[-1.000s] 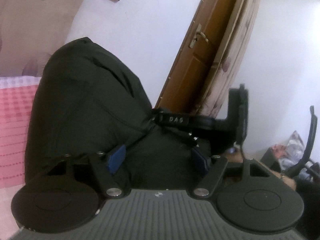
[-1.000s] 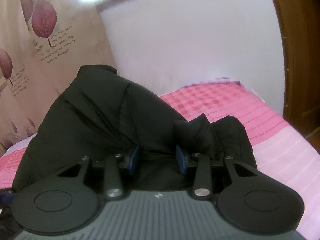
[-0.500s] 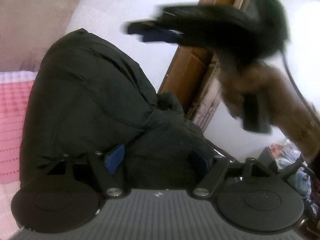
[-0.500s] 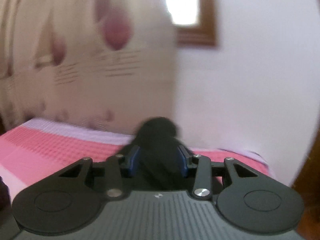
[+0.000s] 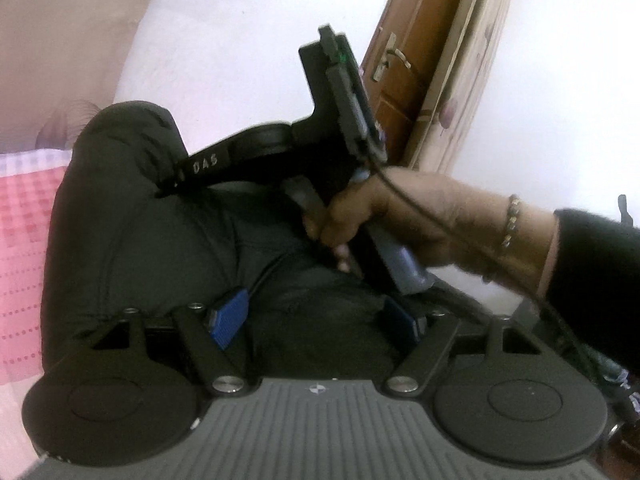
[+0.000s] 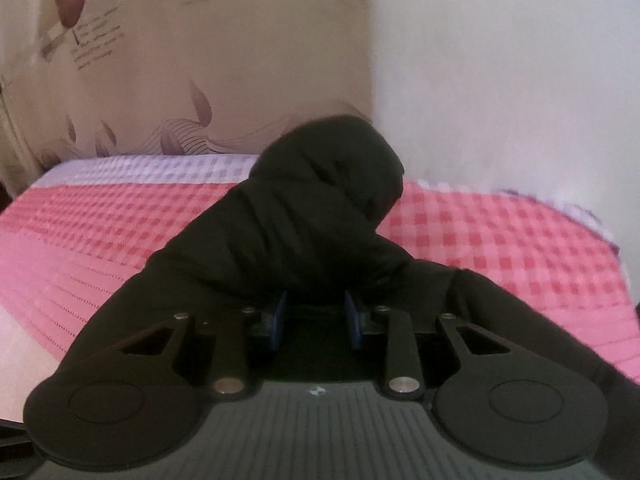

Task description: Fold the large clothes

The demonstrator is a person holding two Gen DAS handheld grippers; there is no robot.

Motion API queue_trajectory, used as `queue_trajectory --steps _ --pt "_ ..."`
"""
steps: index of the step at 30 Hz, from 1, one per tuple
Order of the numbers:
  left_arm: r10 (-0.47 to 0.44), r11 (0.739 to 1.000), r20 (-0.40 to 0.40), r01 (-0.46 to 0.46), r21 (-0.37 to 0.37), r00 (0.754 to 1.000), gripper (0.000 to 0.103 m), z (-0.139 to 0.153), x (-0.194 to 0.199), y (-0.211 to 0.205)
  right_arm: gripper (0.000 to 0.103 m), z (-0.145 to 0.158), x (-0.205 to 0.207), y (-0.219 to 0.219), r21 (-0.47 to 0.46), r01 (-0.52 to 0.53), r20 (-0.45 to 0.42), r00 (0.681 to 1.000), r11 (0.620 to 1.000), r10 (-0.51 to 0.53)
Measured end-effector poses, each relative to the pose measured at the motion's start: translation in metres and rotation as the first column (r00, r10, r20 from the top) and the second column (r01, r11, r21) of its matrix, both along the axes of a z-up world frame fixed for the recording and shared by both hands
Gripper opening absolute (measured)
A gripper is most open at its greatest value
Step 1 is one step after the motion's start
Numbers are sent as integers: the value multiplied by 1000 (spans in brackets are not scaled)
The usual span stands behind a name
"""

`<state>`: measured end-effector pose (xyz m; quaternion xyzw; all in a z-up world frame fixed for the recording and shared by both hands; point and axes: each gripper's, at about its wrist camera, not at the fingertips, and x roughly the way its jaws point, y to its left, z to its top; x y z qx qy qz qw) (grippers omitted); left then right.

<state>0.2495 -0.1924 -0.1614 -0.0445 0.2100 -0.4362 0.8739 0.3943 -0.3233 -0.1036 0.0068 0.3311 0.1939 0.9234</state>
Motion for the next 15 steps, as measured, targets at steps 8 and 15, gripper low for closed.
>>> queue_trajectory --steps 8,15 --pt "7 1000 18 -8 27 1000 75 4 0 -3 28 -12 4 -8 88 25 14 1000 996 -26" --pt "8 999 28 -9 48 1000 76 4 -4 -7 28 -14 -3 -8 99 44 67 996 994 -51"
